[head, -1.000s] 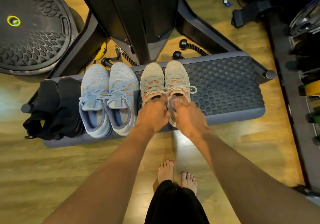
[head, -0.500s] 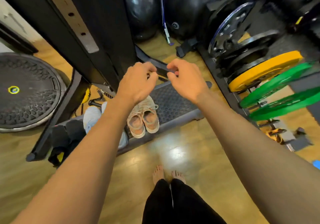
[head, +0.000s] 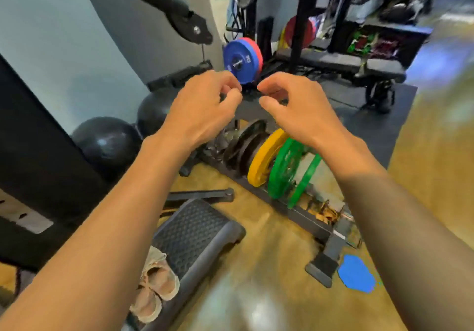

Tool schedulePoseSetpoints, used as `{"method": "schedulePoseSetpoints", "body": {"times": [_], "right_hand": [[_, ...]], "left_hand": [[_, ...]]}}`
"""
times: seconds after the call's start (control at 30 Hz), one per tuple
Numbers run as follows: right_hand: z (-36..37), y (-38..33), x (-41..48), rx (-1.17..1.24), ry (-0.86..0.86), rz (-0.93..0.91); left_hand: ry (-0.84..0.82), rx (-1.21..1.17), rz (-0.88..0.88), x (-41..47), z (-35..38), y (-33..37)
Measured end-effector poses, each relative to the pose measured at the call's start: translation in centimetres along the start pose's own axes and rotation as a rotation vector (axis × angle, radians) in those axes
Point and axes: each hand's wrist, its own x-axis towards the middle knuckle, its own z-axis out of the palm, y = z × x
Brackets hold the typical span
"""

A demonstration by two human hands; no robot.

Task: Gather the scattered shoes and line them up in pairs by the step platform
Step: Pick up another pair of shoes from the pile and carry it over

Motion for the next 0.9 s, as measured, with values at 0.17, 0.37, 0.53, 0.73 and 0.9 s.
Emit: {"method": "schedulePoseSetpoints", "body": {"times": [0.17, 0.37, 0.53, 0.73, 0.9], "right_hand": [[-12.9, 6.3, -6.1, -0.086, 0.156, 0.087], [-28.3, 13.4, -16.4, -0.181, 0.355, 0.241], [-39.4, 17.8, -24.0, -0.305, 0.499, 0.36], [-50.3, 23.5, -31.1, -0.451, 0.693, 0.508], [-57.9, 28.1, -38.3, -0.607, 0.805, 0.745]], "left_hand": [[-0.098, -0.071, 0.212, 2.8, 6.7, 13.3], [-0.179, -0.195, 0.446, 2.8, 15.4, 31.1], [-0.222, -0.302, 0.653, 2.5, 21.5, 45.0], [-0.316, -0.421, 0.849, 3.5, 29.2, 59.6], [-0.446, -0.617, 1.041, 2.1, 36.2, 73.5]]}}
